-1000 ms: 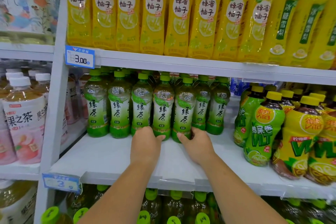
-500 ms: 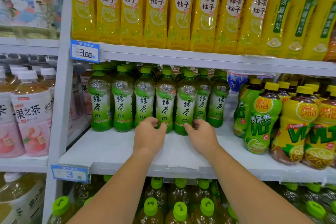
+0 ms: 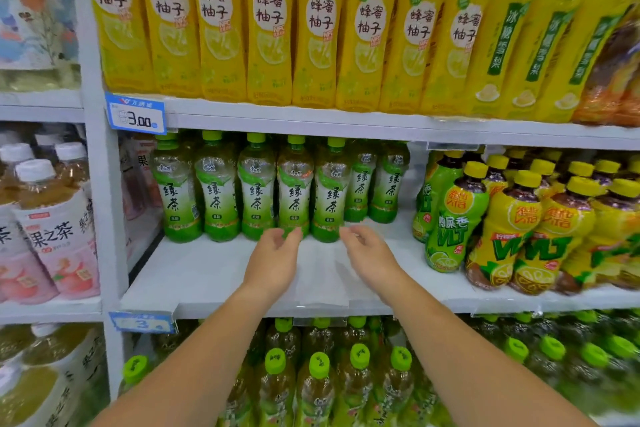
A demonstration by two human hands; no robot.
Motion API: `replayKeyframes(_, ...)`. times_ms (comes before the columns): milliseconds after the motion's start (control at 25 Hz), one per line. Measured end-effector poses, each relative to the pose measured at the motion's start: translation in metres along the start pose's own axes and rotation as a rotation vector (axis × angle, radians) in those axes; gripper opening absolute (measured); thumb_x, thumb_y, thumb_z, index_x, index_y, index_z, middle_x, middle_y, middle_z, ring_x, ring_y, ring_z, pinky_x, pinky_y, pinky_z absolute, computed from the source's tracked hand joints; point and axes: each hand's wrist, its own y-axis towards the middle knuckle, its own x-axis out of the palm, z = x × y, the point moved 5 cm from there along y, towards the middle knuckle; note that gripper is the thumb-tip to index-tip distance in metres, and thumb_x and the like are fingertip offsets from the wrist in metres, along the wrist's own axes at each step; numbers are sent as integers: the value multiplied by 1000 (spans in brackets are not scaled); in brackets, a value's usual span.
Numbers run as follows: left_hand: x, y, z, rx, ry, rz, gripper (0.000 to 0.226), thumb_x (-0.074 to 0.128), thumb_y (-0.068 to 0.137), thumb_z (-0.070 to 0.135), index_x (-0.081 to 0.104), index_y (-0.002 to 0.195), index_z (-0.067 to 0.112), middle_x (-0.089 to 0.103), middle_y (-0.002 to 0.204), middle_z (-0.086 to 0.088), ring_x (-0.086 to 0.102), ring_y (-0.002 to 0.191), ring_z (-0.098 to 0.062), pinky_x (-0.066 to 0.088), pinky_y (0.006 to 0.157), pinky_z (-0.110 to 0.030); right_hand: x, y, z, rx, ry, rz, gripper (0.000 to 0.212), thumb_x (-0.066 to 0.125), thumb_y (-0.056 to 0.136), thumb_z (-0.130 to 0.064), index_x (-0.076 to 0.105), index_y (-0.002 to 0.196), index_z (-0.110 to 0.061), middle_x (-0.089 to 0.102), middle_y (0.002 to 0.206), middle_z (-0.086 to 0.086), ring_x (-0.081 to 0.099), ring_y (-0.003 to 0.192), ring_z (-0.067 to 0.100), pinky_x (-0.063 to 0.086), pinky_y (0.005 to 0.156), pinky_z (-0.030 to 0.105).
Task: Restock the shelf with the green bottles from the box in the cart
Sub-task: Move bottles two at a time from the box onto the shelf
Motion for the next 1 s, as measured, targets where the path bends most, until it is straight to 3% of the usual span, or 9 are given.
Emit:
replayKeyframes(80, 2, -19, 8, -63, 34, -47, 55, 50, 99, 49, 43, 143, 16, 55, 126, 0, 52, 98, -11, 34, 88, -31, -5, -18, 1, 86, 18, -21, 34, 50, 97, -51, 56, 119, -26, 63, 120, 1, 61, 107, 19, 49, 97, 39)
replayKeyframes(160, -2, -37, 21, -122, 71, -84, 54, 48, 99, 49, 43, 142, 16, 54, 124, 0, 50, 103, -15, 34, 89, -31, -16, -33, -5, 156, 13, -30, 29, 49, 99, -48, 56, 114, -23, 62, 118, 3, 60, 107, 21, 47, 96, 38)
replayKeyframes(320, -13, -80, 49, -243, 136, -149, 51, 45, 99, 54, 45, 139, 22, 50, 123, 5, 48, 108, -17, 35, 89, -31, -38, -74, -17, 254, -17, -85, 43, 45, 101, -46, 53, 133, -18, 58, 128, 2, 56, 115, 21, 43, 99, 36)
replayKeyframes(440, -21, -127, 75, -330, 151, -186, 43, 44, 99, 54, 51, 131, 27, 53, 129, 5, 51, 112, -17, 44, 83, -32, -63, -121, -34, 324, -59, -140, 47, 43, 101, -49, 49, 138, -21, 53, 125, -5, 50, 109, 14, 36, 88, 29)
replayKeyframes(560, -27, -169, 100, -393, 138, -178, 33, 46, 99, 52, 54, 122, 29, 56, 130, 4, 51, 110, -14, 41, 90, -34, -93, -165, -60, 407, -50, -140, 46, 43, 101, -49, 49, 139, -23, 58, 116, -11, 54, 95, 6, 39, 79, 23)
replayKeyframes(640, -27, -196, 118, -426, 159, -218, 41, 45, 99, 55, 51, 129, 27, 55, 128, 4, 50, 109, -14, 42, 93, -37, -116, -198, -78, 452, -37, -157, 49, 44, 102, -48, 47, 143, -22, 55, 106, -19, 52, 88, -3, 39, 70, 17)
replayKeyframes(840, -16, -247, 163, -415, 288, -416, 64, 46, 93, 65, 39, 144, 28, 51, 125, 6, 50, 107, -16, 43, 85, -38, -173, -284, -105, 600, -16, -127, 56, 43, 101, -52, 38, 150, -24, 44, 149, -1, 45, 131, 20, 34, 96, 31)
replayKeyframes(1000, 4, -289, 180, -293, 317, -579, 62, 49, 94, 62, 45, 142, 24, 52, 138, 0, 50, 108, -14, 43, 88, -37, -208, -362, -112, 658, 8, 14, 56, 43, 100, -54, 36, 150, -29, 43, 144, -6, 47, 124, 18, 35, 92, 30)
